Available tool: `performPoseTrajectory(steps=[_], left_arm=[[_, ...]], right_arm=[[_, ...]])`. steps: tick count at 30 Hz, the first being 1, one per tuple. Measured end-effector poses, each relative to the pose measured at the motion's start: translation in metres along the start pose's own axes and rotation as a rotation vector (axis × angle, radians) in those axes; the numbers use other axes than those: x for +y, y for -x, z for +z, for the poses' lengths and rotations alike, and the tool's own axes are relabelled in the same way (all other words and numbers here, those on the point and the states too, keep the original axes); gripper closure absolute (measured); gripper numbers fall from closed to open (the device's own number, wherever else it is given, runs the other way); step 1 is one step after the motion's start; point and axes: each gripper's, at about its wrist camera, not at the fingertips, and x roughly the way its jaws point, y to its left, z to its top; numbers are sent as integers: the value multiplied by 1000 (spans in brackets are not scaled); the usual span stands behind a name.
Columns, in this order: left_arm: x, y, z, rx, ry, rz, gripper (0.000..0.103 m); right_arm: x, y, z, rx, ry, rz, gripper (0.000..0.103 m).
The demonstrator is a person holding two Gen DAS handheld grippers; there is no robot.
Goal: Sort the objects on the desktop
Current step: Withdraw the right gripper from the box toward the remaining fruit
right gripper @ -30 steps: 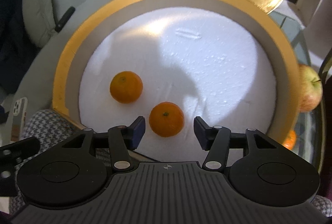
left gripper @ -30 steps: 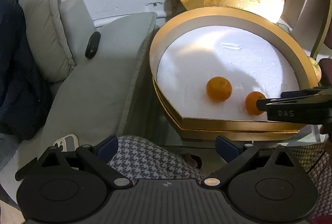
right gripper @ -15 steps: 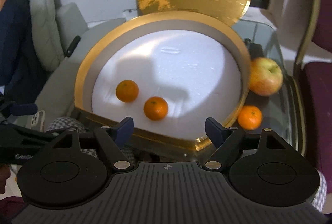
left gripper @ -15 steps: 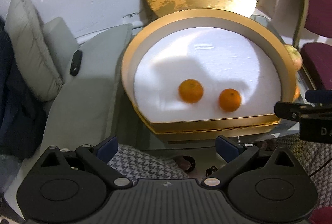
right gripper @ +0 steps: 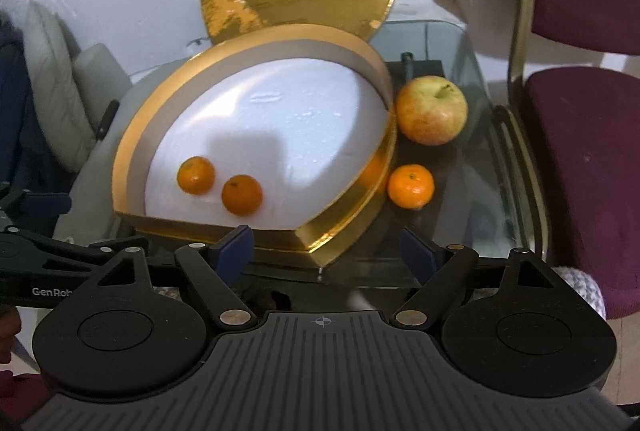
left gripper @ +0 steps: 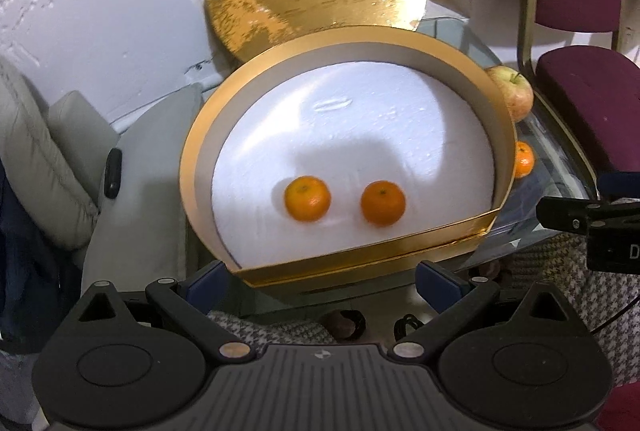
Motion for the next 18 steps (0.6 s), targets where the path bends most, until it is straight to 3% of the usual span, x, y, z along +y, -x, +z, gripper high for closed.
performPoseTrajectory(steps=[18], left_arm=[[-36, -1, 11, 5, -89, -6, 2]], right_arm=[[-42, 5, -7, -21, -102, -21, 18]])
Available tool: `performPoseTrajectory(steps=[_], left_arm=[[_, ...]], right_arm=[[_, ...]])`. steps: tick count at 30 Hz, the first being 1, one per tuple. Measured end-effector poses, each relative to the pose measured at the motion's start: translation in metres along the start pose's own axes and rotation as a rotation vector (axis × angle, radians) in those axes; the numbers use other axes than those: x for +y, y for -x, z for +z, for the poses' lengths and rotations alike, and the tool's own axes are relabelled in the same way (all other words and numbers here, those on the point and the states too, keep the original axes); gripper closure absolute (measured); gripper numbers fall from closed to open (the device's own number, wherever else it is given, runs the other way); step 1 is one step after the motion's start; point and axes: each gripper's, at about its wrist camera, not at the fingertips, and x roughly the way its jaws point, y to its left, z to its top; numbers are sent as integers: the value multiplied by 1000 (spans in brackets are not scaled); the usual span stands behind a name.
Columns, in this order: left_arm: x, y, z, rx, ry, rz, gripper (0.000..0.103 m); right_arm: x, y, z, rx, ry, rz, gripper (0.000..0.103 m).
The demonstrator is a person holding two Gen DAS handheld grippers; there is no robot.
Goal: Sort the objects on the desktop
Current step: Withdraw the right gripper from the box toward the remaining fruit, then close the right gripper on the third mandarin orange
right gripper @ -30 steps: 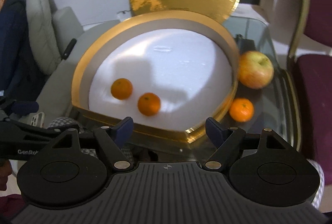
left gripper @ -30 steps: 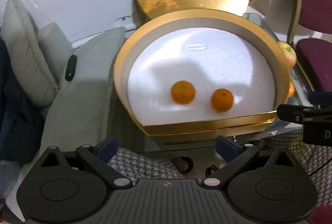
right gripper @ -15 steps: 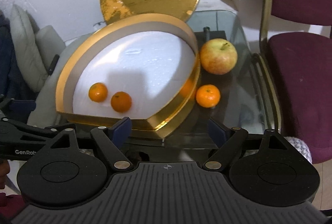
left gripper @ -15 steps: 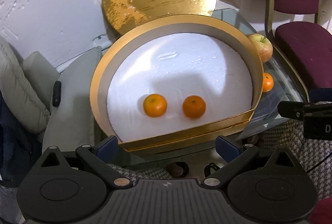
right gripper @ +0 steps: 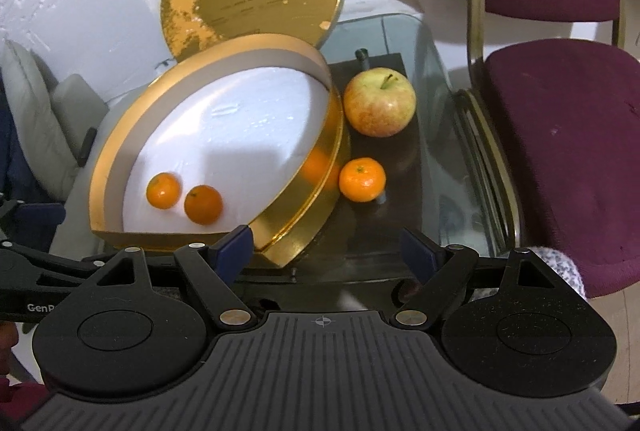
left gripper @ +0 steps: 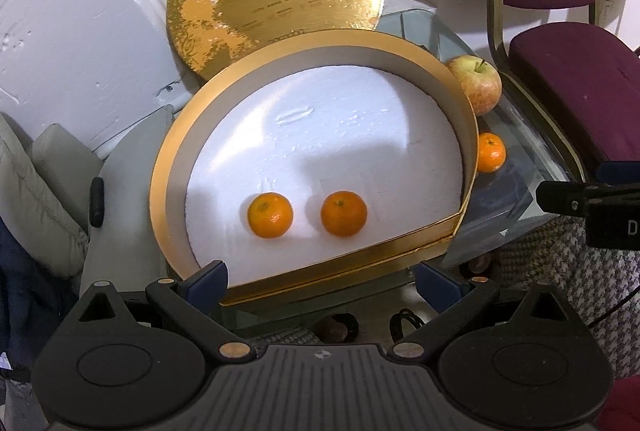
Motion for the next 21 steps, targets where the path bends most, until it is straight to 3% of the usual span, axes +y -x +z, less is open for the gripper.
performPoseTrajectory(steps=[21], left_arm=[[-1, -29, 9, 62, 9, 0, 2]], right_arm=[[-21, -36, 5, 43, -40, -41, 19]])
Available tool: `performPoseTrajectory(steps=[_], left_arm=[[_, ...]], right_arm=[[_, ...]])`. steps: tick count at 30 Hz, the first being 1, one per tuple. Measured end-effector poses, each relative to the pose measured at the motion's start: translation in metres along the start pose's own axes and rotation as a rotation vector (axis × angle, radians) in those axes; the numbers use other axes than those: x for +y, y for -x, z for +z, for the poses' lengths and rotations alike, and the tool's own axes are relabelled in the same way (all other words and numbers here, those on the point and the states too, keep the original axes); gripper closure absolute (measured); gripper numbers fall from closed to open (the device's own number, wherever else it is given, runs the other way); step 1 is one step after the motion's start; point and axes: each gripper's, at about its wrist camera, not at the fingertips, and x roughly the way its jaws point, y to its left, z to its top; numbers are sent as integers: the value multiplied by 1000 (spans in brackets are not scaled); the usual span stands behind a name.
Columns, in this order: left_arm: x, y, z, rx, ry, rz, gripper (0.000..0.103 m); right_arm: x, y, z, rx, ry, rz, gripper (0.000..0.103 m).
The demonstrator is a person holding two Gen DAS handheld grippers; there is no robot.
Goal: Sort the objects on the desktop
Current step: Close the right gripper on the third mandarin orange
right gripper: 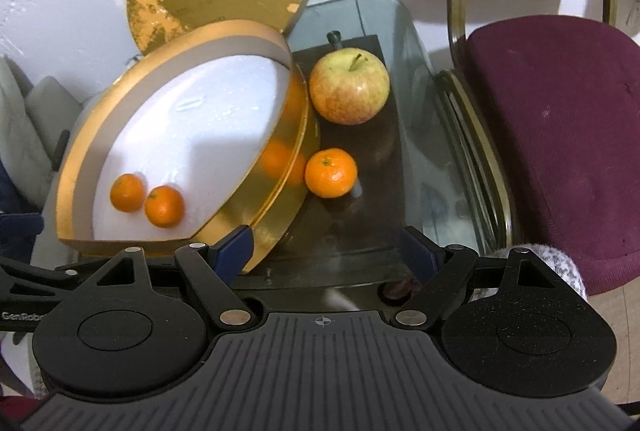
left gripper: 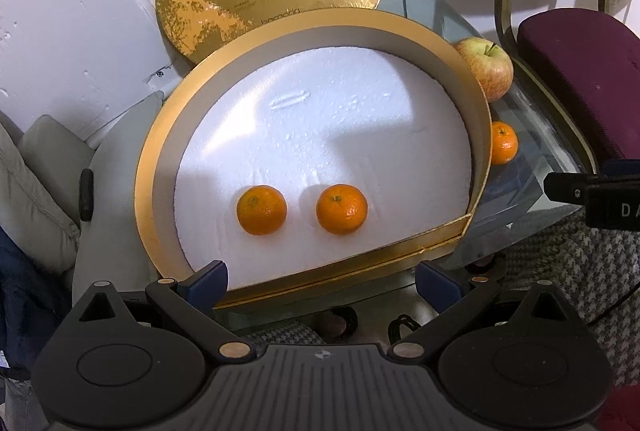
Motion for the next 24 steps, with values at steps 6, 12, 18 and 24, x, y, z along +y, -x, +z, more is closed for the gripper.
performPoseTrajectory(steps=[6, 12, 18, 24], left_arm=[[5, -11, 7, 14, 20, 3, 2], [8, -20, 14, 27, 30, 3, 2], [10, -28, 15, 47, 39, 3, 2], [13, -33, 17, 59, 46, 8, 1]], right_arm=[[-5, -18, 11, 6, 4, -7, 20], [-12, -38, 23, -2, -14, 12, 28], [-19, -61, 33, -1, -27, 41, 34], [-25, -80, 39, 10, -41, 65, 36]])
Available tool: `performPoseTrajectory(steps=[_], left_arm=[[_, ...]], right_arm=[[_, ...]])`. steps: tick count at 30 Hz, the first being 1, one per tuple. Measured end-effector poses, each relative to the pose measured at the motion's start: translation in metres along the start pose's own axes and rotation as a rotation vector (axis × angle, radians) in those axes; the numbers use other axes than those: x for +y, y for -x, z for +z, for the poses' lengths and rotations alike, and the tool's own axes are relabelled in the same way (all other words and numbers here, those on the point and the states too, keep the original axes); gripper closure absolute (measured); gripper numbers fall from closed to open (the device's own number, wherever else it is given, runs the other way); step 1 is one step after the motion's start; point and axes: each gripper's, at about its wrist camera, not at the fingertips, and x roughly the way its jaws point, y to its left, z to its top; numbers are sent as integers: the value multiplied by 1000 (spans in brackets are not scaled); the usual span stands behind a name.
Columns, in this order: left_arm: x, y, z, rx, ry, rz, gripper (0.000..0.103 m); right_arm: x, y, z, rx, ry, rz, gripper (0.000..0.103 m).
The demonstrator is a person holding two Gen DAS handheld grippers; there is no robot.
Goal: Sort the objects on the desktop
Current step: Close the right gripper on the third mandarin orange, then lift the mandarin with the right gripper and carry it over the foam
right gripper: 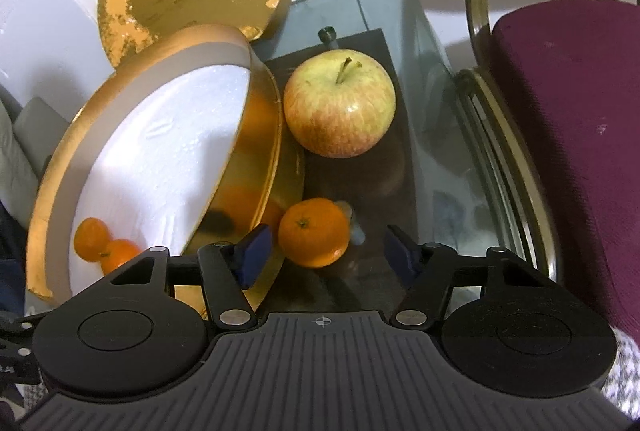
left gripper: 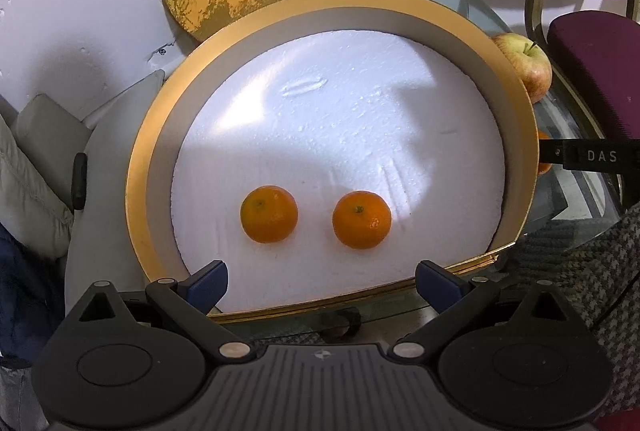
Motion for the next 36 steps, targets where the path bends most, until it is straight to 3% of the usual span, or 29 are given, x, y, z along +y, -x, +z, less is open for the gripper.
performPoseTrajectory(steps=[19, 22, 24, 36], left_arm=[[0, -1, 3, 3, 14, -2, 1], [-1, 0, 3, 4, 14, -3, 1], [0, 1, 2, 3, 14, -3, 1], [2, 9, -2, -14, 19, -7, 1]], right_arm=[[-6, -20, 3, 31, -20, 58, 43], [-8, -20, 3, 28, -13, 79, 55], [-9, -20, 2, 26, -9, 89, 58], [-13, -8, -7, 36, -8, 22, 58]])
